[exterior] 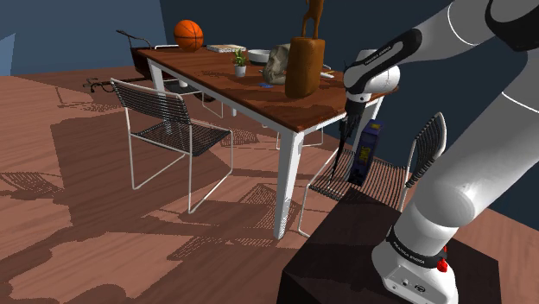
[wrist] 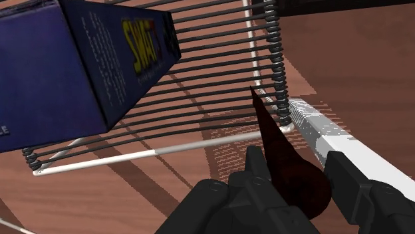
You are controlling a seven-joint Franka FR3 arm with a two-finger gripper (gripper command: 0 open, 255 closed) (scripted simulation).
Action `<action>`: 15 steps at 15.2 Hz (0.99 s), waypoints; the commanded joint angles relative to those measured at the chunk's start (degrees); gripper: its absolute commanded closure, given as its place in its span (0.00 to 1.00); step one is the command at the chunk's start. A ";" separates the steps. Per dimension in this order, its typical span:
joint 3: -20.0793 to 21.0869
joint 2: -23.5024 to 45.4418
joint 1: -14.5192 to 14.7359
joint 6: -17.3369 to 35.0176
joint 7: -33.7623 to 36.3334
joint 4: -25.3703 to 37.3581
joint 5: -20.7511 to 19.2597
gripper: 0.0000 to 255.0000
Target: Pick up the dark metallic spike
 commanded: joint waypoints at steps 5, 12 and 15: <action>-0.01 0.08 0.02 0.06 -0.01 0.02 0.04 1.00; 0.65 -2.26 -0.27 -3.38 0.89 1.34 -1.05 1.00; 1.13 -3.70 -0.42 -5.94 1.38 2.58 -1.59 1.00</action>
